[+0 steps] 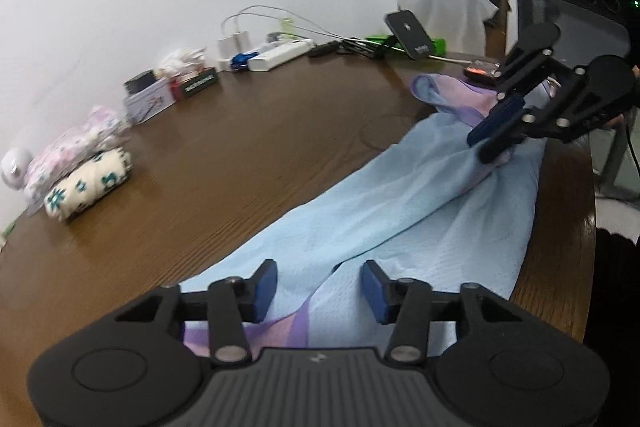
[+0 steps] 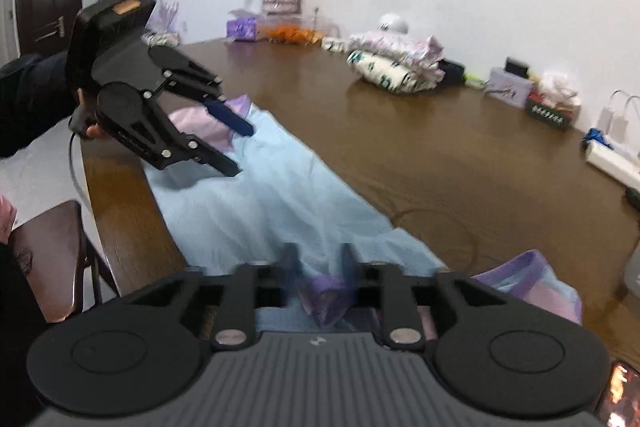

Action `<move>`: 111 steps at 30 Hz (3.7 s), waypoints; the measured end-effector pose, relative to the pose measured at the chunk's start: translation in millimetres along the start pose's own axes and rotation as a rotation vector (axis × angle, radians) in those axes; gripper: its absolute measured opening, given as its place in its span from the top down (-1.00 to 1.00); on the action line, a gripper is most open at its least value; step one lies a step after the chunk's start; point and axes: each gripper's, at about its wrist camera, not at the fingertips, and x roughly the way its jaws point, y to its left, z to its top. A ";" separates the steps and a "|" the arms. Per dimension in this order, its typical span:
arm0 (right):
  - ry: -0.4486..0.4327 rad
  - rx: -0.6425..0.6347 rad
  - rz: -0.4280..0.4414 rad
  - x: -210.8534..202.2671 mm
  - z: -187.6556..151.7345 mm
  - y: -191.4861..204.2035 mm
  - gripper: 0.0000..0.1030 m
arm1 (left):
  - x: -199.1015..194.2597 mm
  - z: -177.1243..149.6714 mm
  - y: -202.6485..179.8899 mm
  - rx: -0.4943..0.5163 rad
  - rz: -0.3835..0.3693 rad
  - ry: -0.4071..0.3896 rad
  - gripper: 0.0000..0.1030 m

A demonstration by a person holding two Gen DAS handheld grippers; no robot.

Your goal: Fold clothes

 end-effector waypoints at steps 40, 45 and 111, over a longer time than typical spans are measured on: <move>-0.389 0.488 -0.427 -99.2 -46.0 -55.5 0.92 | -10.3 -28.6 40.7 -0.347 0.171 0.044 0.61; -0.221 0.508 -0.495 -107.7 -86.1 -39.3 0.87 | -16.1 -23.2 41.4 -0.333 0.216 0.051 0.63; -0.030 0.582 -0.590 -39.5 -71.9 -56.0 0.64 | -4.0 -16.0 31.0 -0.483 0.308 0.082 0.03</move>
